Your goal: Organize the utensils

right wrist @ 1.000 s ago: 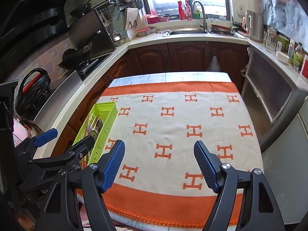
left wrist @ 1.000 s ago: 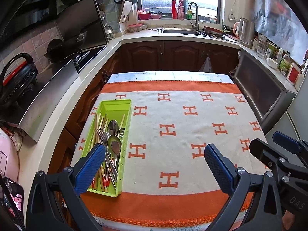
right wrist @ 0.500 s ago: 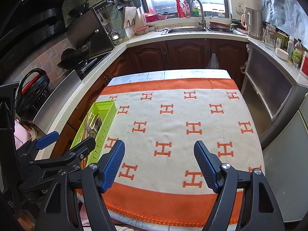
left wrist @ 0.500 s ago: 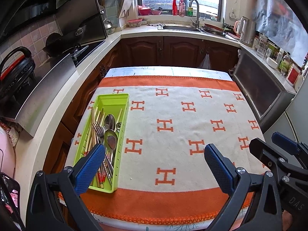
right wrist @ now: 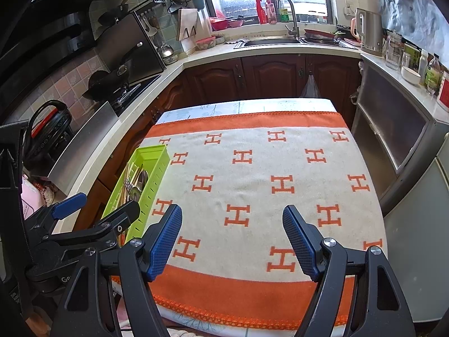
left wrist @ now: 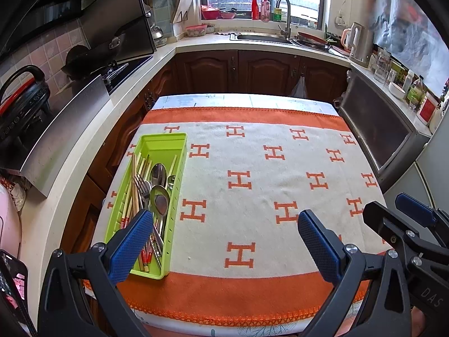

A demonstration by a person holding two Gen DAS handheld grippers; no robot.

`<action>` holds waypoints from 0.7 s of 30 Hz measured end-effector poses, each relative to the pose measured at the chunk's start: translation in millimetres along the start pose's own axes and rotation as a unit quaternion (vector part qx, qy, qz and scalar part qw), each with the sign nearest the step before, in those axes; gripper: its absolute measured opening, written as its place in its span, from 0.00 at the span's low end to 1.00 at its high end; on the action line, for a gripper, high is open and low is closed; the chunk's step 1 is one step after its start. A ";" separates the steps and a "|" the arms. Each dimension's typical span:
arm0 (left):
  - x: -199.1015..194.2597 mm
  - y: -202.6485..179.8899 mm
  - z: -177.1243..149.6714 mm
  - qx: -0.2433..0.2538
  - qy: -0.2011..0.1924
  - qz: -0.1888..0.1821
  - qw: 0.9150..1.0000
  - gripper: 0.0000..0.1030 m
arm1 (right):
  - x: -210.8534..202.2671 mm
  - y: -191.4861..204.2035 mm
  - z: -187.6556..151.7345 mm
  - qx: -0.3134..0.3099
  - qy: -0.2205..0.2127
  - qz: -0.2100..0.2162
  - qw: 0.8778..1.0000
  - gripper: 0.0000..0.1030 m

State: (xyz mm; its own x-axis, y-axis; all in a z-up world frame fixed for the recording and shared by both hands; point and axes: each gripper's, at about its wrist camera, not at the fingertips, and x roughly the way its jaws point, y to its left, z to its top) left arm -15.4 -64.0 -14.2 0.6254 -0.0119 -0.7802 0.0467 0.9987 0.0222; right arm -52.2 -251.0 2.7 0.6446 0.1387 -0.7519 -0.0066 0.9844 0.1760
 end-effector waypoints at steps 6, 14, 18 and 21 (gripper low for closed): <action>3.0 -0.5 -2.5 0.000 0.004 -0.001 1.000 0.99 | 0.8 -0.7 -0.2 0.000 0.001 0.001 1.000 0.73; 6.0 -0.9 -3.6 -0.001 0.009 -0.003 1.000 0.99 | 1.2 -1.9 -0.4 0.001 0.002 0.001 1.000 0.73; 7.0 -2.4 -4.0 0.000 0.011 -0.003 1.000 0.99 | 1.9 -2.6 -1.4 0.002 0.002 0.002 1.000 0.73; 7.5 -3.5 -4.5 0.001 0.013 -0.002 1.000 0.99 | 2.3 -3.2 -3.7 0.002 0.003 0.003 1.000 0.73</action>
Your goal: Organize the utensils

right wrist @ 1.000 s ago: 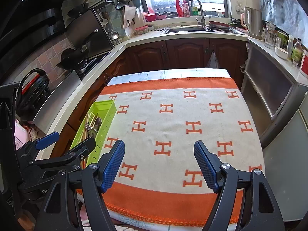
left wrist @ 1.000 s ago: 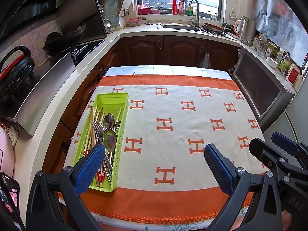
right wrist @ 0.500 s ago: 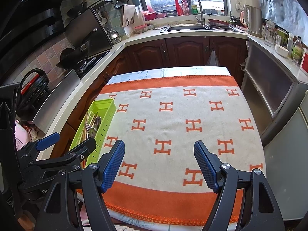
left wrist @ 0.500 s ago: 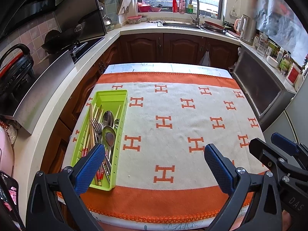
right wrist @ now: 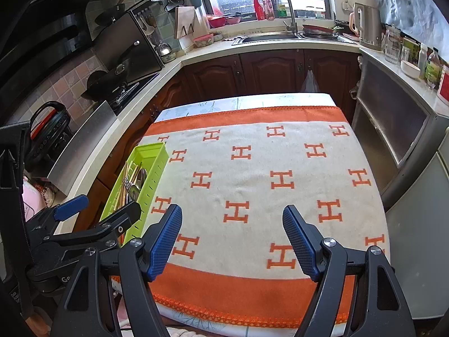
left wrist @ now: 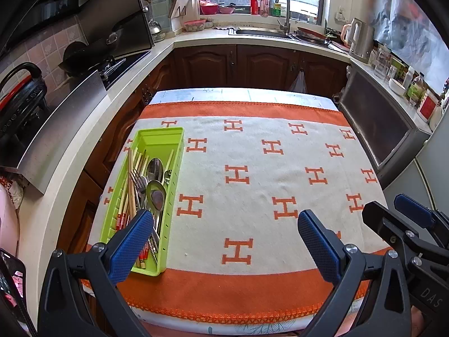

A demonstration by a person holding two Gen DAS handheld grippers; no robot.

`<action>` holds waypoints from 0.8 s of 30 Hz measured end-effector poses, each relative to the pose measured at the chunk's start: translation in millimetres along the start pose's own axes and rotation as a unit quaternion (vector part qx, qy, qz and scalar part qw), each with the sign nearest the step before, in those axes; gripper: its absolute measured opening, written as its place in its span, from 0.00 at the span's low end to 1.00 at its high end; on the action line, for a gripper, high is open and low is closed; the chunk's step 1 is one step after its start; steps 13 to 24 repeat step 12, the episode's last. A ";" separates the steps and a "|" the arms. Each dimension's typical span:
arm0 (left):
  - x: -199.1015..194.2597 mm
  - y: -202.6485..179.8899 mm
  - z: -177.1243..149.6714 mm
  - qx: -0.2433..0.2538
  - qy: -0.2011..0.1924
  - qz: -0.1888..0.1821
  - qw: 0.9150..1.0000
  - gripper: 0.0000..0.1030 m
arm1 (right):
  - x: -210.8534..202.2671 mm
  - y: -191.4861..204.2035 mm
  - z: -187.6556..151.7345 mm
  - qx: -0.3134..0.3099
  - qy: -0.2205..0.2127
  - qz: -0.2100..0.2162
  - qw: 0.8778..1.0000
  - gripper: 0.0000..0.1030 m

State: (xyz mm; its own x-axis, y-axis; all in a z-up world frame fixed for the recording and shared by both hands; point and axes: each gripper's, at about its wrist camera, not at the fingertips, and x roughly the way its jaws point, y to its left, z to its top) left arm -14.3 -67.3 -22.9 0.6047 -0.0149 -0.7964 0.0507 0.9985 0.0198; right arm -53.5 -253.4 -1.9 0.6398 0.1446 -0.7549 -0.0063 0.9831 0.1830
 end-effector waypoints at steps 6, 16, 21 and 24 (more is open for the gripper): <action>1.3 -2.9 0.8 0.001 0.005 0.000 1.000 0.99 | 2.0 -1.3 -3.1 0.001 0.001 0.001 1.000 0.73; 5.4 -7.3 0.4 0.005 0.014 0.001 1.000 0.99 | 7.2 -3.6 -17.0 0.011 0.006 0.003 1.000 0.73; 5.4 -7.3 0.4 0.005 0.014 0.001 1.000 0.99 | 7.2 -3.6 -17.0 0.011 0.006 0.003 1.000 0.73; 5.4 -7.3 0.4 0.005 0.014 0.001 1.000 0.99 | 7.2 -3.6 -17.0 0.011 0.006 0.003 1.000 0.73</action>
